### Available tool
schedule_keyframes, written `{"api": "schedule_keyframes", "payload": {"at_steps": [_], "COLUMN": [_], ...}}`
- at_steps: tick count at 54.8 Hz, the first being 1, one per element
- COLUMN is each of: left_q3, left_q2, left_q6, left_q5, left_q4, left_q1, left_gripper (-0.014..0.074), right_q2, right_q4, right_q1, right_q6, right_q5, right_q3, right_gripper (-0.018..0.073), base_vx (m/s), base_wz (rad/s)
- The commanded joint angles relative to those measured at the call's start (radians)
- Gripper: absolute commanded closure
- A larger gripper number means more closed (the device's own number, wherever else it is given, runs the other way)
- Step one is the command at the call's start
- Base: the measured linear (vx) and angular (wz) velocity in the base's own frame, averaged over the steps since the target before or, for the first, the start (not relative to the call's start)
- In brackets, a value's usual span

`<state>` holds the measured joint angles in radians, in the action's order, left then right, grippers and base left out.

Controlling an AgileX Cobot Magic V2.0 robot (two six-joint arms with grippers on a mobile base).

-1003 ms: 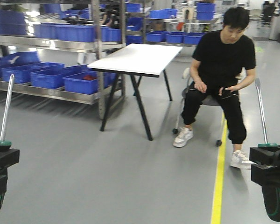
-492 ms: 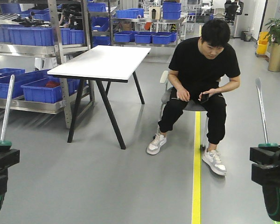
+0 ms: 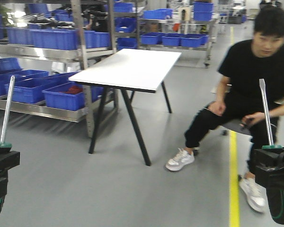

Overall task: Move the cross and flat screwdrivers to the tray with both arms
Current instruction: 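Hold both screwdrivers while the base turns away from the table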

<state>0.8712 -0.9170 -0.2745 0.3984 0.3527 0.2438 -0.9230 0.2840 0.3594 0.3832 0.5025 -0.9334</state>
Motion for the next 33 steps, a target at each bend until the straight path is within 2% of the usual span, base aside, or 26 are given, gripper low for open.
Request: {"api": "schedule_keyframes", "payload": {"at_steps": [1,33], "left_q3": [0.028,0.028], "left_q2": [0.01,0.01], "left_q6": [0.009,0.009], "left_q5": [-0.087,-0.087], "left_q4": [0.019,0.019], "left_q1": [0.004,0.004], "left_gripper": [0.0593,0.0593], "right_q2": [0.014,0.014], "right_q4": [0.024,0.024], "right_q1": [-0.002,-0.002], "right_q6": [-0.006,-0.006], "right_q5": [-0.09,-0.09], "right_q3": [-0.032,-0.032], "right_gripper": [0.0567,0.0567], "base_vx": [0.51,0.55], "base_wz": [0.41,0.55]}}
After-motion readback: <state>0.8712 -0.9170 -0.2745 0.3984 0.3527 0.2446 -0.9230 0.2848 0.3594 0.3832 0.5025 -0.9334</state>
